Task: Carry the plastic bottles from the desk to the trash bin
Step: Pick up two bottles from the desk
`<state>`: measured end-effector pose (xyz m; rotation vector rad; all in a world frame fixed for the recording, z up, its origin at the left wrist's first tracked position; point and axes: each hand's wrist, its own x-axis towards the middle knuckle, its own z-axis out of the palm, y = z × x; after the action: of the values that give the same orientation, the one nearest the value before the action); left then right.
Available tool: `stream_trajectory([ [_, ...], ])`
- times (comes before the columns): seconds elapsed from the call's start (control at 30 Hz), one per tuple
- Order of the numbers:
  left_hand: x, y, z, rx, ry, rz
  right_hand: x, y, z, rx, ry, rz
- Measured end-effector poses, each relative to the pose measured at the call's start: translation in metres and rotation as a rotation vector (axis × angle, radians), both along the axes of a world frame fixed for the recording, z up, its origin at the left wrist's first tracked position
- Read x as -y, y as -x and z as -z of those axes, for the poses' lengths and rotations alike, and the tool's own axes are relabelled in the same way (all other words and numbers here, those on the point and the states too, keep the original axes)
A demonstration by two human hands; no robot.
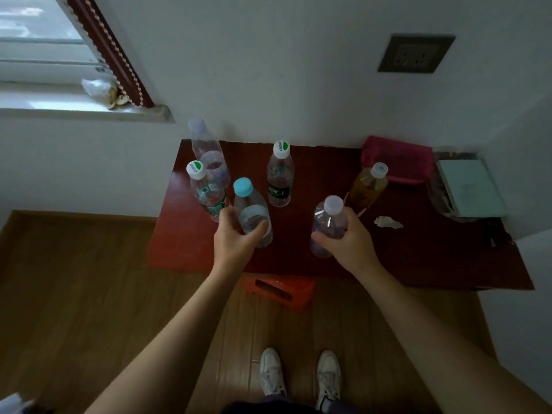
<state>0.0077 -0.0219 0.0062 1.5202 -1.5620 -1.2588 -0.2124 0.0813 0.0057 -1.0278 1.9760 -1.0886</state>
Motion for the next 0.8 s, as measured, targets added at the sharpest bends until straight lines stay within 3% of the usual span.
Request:
stream_trajectory([
  [0.2, -0.069, -0.085, -0.006, -0.014, -0.109, -0.061, -0.083, -0.008, -0.005, 0.076, -0.126, -0.067],
  [0.4, -0.152, -0.139, -0.007, -0.037, -0.138, -0.342, -0.104, -0.019, 0.001, 0.102, -0.188, -0.256],
  [0.6, -0.267, -0.183, 0.012, 0.048, -0.24, -0.735, -0.092, -0.052, 0.018, 0.097, -0.293, -0.595],
  [0.8, -0.413, -0.222, 0.037, 0.069, -0.396, -1.175, -0.078, -0.143, 0.035, 0.029, -0.353, -0.985],
])
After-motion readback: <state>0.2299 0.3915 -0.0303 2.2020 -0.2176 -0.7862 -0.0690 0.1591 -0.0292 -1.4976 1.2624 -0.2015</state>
